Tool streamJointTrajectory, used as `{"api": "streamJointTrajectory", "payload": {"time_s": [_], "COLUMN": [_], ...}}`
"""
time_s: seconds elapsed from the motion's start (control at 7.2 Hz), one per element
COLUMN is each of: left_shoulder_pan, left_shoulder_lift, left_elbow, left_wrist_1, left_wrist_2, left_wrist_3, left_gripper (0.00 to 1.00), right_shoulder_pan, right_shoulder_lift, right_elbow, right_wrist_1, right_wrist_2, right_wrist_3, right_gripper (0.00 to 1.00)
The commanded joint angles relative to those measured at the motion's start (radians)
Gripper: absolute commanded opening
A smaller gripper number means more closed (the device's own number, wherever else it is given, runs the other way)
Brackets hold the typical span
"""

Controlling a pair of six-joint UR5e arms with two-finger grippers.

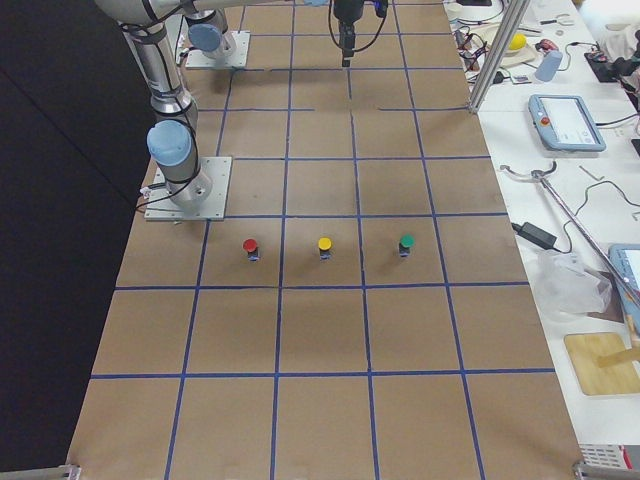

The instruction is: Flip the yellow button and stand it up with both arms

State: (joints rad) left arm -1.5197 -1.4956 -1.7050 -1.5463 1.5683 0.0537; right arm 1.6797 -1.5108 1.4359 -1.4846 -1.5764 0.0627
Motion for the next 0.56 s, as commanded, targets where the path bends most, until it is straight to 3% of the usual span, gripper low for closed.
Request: {"api": "streamJointTrajectory", "payload": {"time_s": [0.0, 0.42], "left_shoulder_pan": [0.000, 0.000], "left_shoulder_lift": [0.003, 0.003], "left_elbow": [-0.004, -0.004], "left_wrist_1": [-0.001, 0.000], "left_wrist_2": [0.022, 0.024], "left_wrist_3": [0.000, 0.000], "left_gripper": [1.00, 1.00], "right_shoulder_pan": [0.000, 0.000], "right_shoulder_lift": [-0.006, 0.003], "right_elbow": [0.000, 0.001], "right_wrist_1": [0.001, -0.005], "right_wrist_2": [0.001, 0.001], "right_wrist_3": [0.002, -0.001], "right_gripper": [1.00, 1.00]}}
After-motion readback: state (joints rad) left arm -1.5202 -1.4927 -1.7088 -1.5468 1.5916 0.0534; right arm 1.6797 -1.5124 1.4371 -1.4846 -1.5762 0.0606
